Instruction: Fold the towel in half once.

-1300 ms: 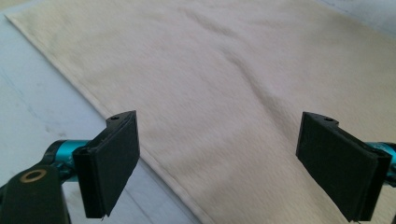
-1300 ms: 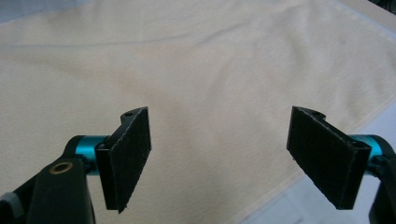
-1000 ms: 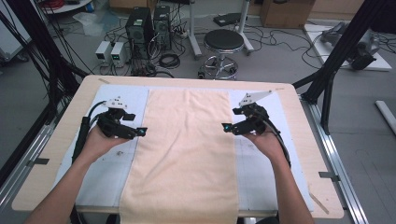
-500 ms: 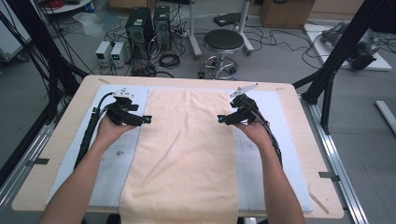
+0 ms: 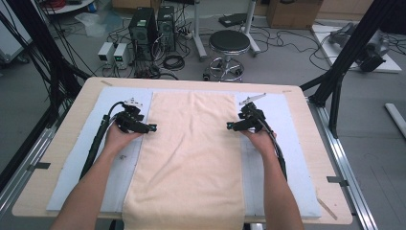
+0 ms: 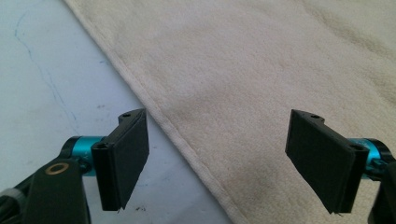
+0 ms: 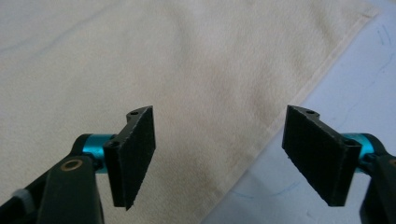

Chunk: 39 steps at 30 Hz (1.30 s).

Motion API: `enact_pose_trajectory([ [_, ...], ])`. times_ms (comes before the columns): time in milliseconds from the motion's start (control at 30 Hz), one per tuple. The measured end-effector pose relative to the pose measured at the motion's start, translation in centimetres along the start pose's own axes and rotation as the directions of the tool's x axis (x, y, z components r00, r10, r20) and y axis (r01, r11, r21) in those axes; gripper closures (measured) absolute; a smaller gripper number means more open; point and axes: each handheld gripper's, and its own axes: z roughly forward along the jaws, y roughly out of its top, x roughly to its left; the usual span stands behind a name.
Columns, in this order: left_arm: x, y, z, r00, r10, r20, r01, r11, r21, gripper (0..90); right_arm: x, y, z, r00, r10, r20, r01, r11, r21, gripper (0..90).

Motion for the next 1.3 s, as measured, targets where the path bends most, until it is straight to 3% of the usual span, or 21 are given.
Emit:
enact_pose_trajectory([
  [167,-0.4,-0.2,1.0,0.9999,0.011,-0.009,-0.011,0.9995,0.029,28.7,0.4,-0.3,0.6,0.9994,-0.027,0.021,0.026,0.9989,0.039,35.2],
  [267,-0.7,-0.3,1.1,0.9981,0.039,-0.048,-0.038,0.9989,0.029,34.3,0.5,-0.7,1.2,0.9996,-0.025,0.014,0.024,0.9969,0.075,42.7],
  [367,-0.8,-0.2,1.0,0.9974,0.03,-0.065,-0.028,0.9991,0.032,41.4,0.4,-0.8,1.1,0.9998,0.004,0.017,-0.005,0.9982,0.06,48.0],
  [500,-1.3,0.0,1.0,0.9977,0.061,-0.03,-0.06,0.9975,0.037,63.6,0.8,-0.6,1.0,0.9997,0.016,0.017,-0.017,0.9968,0.078,63.2],
  [633,-1.2,0.0,0.9,0.9996,0.028,0.009,-0.028,0.9988,0.039,75.2,1.1,-0.3,1.1,0.9996,0.009,-0.028,-0.006,0.9958,0.091,81.0],
  [700,-1.3,0.0,0.9,0.9996,0.019,0.021,-0.019,0.9992,0.035,81.8,1.2,-0.3,1.1,0.9992,0.018,-0.037,-0.015,0.9952,0.097,82.7],
  [867,-1.2,0.1,0.5,0.9994,0.031,0.018,-0.032,0.9987,0.039,83.8,1.4,-0.2,0.8,0.9984,-0.007,-0.056,0.013,0.9948,0.101,84.1],
  [1067,-1.0,0.6,-1.0,0.9987,0.039,0.032,-0.039,0.9991,-0.015,84.3,1.2,0.2,-0.5,0.9952,-0.016,-0.097,0.019,0.9992,0.034,84.1],
  [1300,-1.1,1.2,-4.1,0.9963,0.061,0.06,-0.055,0.9939,-0.096,84.3,2.1,0.9,-3.2,0.9909,-0.052,-0.124,0.048,0.9981,-0.038,84.1],
])
